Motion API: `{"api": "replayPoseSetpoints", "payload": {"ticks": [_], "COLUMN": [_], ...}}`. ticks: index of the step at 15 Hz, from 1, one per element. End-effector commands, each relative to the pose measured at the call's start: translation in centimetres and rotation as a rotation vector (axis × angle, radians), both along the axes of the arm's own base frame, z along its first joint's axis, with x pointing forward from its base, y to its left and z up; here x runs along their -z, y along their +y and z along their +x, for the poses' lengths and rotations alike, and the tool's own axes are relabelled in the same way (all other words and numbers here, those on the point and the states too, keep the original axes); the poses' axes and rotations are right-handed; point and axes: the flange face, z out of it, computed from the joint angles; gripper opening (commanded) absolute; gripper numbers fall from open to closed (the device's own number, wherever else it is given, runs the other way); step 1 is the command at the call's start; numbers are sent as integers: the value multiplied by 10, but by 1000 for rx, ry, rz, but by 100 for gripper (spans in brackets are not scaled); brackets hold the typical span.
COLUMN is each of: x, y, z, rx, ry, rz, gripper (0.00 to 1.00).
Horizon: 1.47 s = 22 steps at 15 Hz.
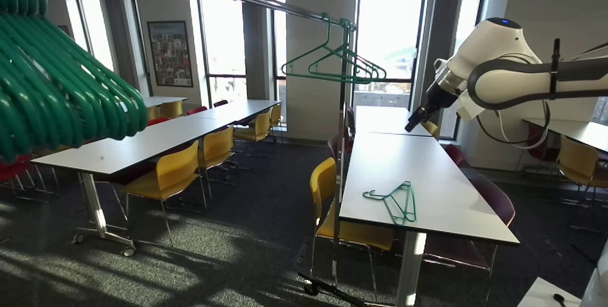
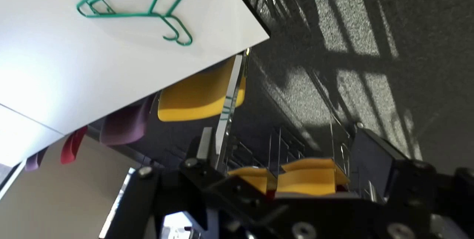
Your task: Remove one green hanger from the railing and put it on the table
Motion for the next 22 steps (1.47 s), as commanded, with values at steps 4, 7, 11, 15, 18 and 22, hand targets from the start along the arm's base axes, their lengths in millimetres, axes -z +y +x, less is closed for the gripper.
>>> {"api": "replayPoseSetpoints", "payload": {"ticks": [4, 7, 11, 15, 18, 22], "x": [-17, -18, -23, -63, -97, -131], "y": [7, 7, 9, 28, 48, 67], "z": [-7, -8, -2, 20, 38, 64], "rx": [-24, -25, -31, -86, -135, -185], "ry": [-70, -73, -93, -247, -384, -528], "rz": [11, 11, 4, -135, -145, -57], "gripper": [100, 100, 100, 100, 100, 100]}}
